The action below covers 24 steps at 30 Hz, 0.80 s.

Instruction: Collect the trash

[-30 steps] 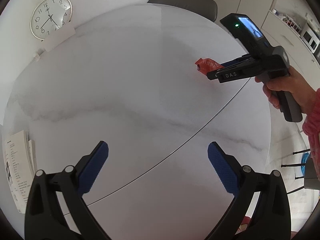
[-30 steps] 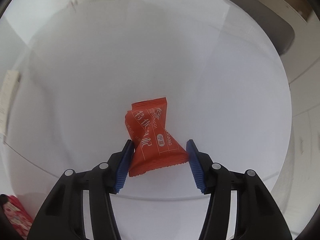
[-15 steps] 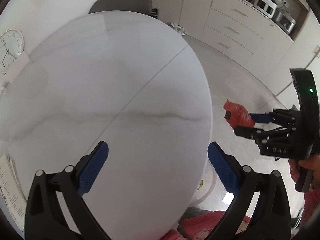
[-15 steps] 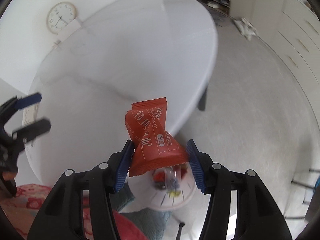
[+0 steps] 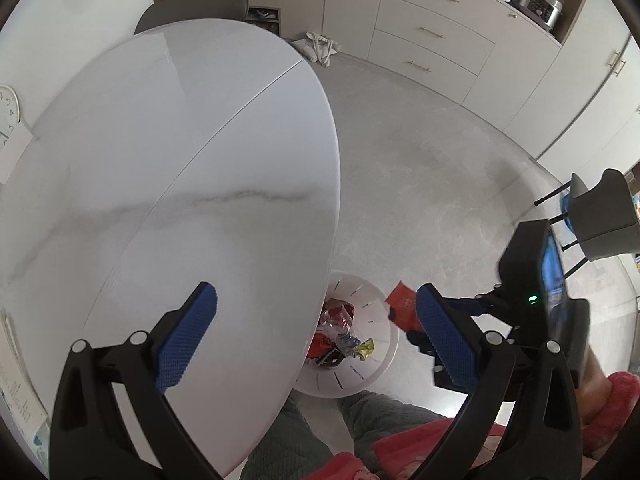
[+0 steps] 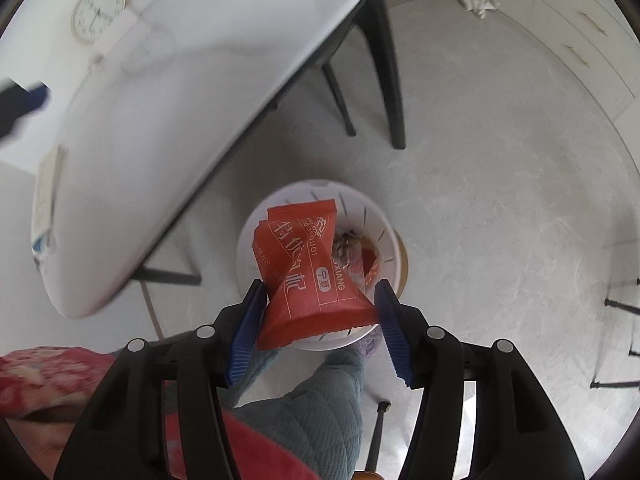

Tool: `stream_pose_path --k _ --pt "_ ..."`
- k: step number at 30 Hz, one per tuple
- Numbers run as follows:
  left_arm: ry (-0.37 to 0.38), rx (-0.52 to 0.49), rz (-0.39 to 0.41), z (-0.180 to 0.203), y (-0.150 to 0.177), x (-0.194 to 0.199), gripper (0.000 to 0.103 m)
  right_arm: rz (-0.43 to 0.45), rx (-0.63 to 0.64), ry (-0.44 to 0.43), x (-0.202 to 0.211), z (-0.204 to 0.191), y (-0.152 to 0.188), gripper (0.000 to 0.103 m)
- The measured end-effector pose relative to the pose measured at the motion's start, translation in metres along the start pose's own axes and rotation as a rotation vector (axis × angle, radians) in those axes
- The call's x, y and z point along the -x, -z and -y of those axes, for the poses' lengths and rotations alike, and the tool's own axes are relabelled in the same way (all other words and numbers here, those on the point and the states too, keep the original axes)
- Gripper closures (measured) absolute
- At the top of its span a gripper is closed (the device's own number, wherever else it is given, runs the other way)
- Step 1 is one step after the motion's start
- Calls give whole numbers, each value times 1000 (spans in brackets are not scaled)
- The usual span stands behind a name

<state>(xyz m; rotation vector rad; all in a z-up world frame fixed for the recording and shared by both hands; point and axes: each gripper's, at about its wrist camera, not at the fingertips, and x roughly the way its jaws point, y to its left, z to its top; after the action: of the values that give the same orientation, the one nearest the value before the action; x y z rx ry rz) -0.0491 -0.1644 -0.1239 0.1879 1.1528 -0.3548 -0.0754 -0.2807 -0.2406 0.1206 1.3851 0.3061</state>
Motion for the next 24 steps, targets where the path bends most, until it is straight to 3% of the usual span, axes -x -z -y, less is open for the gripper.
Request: stream_pose_path --k 4,6,8,11,14,17,20,24 --pt "-34 74 -48 -9 17 -13 8 -82 52 21 -56 -6 12 26" --pt "-54 106 -69 -14 20 -19 8 -125 66 44 -74 -7 17 23" --pt "-64 138 -82 -21 25 -21 8 -142 47 53 -72 4 24 23" --pt "-69 189 -74 -33 26 -17 8 -101 -29 29 -45 16 16 21" --pt "-99 209 -10 -42 16 1 8 -35 -81 -4 -1 16 -3 19" --pt "-131 210 90 -49 1 30 8 75 -27 46 56 -8 -39 11" --pt "-170 205 230 -61 -25 77 8 246 41 82 130 -48 -83 3" --pt "-234 194 397 -82 -58 147 8 481 85 90 226 -99 -134 3"
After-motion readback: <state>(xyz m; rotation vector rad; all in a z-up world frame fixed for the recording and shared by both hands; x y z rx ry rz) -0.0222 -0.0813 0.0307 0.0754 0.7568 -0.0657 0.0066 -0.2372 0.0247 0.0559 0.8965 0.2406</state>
